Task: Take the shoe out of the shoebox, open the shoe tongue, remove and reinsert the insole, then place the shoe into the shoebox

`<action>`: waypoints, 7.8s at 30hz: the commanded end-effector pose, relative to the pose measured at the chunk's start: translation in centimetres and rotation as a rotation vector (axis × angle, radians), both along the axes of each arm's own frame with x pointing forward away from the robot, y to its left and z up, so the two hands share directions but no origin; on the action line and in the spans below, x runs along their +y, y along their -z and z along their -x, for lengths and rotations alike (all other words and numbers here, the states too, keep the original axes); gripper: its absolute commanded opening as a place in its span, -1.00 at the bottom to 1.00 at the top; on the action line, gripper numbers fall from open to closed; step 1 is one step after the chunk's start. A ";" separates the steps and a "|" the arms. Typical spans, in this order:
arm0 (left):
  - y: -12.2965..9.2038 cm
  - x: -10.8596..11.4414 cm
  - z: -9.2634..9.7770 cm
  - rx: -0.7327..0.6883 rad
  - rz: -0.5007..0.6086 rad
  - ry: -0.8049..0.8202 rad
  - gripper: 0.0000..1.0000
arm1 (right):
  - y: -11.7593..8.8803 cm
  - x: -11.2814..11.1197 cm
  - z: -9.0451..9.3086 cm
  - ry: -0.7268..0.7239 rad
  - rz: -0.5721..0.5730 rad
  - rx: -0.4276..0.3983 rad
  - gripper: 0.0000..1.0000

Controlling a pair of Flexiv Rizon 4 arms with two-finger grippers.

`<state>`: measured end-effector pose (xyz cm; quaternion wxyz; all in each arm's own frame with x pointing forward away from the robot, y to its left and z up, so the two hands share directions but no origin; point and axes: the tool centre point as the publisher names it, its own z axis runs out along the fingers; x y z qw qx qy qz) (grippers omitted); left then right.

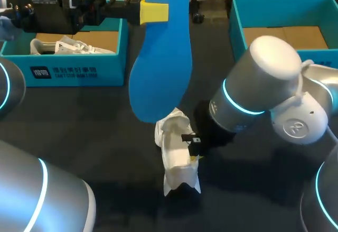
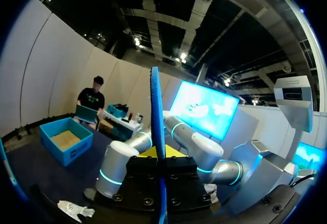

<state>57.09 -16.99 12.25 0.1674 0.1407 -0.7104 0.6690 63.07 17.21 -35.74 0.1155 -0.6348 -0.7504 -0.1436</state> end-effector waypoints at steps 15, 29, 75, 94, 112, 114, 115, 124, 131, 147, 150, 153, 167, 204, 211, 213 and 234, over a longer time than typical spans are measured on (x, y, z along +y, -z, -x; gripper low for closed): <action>-0.1 -0.3 -0.2 0.000 -0.002 0.003 -1.00 | 2.6 -0.3 0.1 -0.007 -0.101 0.033 -1.00; -0.1 -0.3 -0.2 0.000 -0.002 0.003 -1.00 | -1.8 -1.6 0.1 -0.039 -0.228 0.005 1.00; -0.1 -0.3 -0.2 0.000 -0.002 0.003 -1.00 | -13.4 -4.5 -3.7 0.066 -0.634 -0.011 1.00; 0.5 0.1 -1.6 -0.177 0.003 -0.012 -1.00 | -17.5 -5.2 -5.8 0.103 -0.800 0.079 1.00; 5.8 2.4 -9.3 -1.223 -0.157 0.167 -1.00 | -17.6 -5.5 -6.0 0.137 -0.827 0.080 1.00; 5.8 2.4 -9.3 -1.223 -0.157 0.167 -1.00 | -17.6 -5.5 -6.0 0.137 -0.827 0.080 1.00; 5.8 2.4 -9.3 -1.223 -0.157 0.167 -1.00 | -17.6 -5.5 -6.0 0.137 -0.827 0.080 1.00; 5.8 2.4 -9.3 -1.223 -0.157 0.167 -1.00 | -17.6 -5.5 -6.0 0.137 -0.827 0.080 1.00; 8.8 1.9 -10.1 -1.462 -0.113 0.196 -1.00 | -17.6 -5.5 -6.0 0.137 -0.827 0.080 1.00; 15.3 -0.2 -10.9 -1.892 -0.053 0.213 -1.00 | -17.6 -5.5 -6.0 0.137 -0.827 0.080 1.00; 15.3 -0.2 -10.9 -1.892 -0.053 0.213 -1.00 | -17.6 -5.5 -6.0 0.137 -0.827 0.080 1.00; 15.3 -0.2 -10.9 -1.892 -0.053 0.213 -1.00 | -17.6 -5.5 -6.0 0.137 -0.827 0.080 1.00; 19.7 -1.2 -11.5 -2.046 -0.033 0.198 -1.00 | -17.6 -5.5 -6.0 0.137 -0.827 0.080 1.00; 27.0 -1.7 -10.9 -2.219 -0.025 0.107 -1.00 | -19.2 -5.0 -7.7 0.082 -0.889 -0.014 1.00; 27.5 -2.5 -10.8 -2.230 -0.010 0.067 -1.00 | -19.4 -3.5 -9.2 0.064 -0.882 -0.018 1.00; 27.9 -2.9 -10.9 -2.249 -0.015 0.073 -1.00 | -19.5 -3.1 -9.8 0.055 -0.881 -0.023 1.00; 29.3 -4.2 -11.7 -2.298 -0.044 0.086 -1.00 | -19.3 -1.8 -10.5 0.012 -0.928 -0.060 1.00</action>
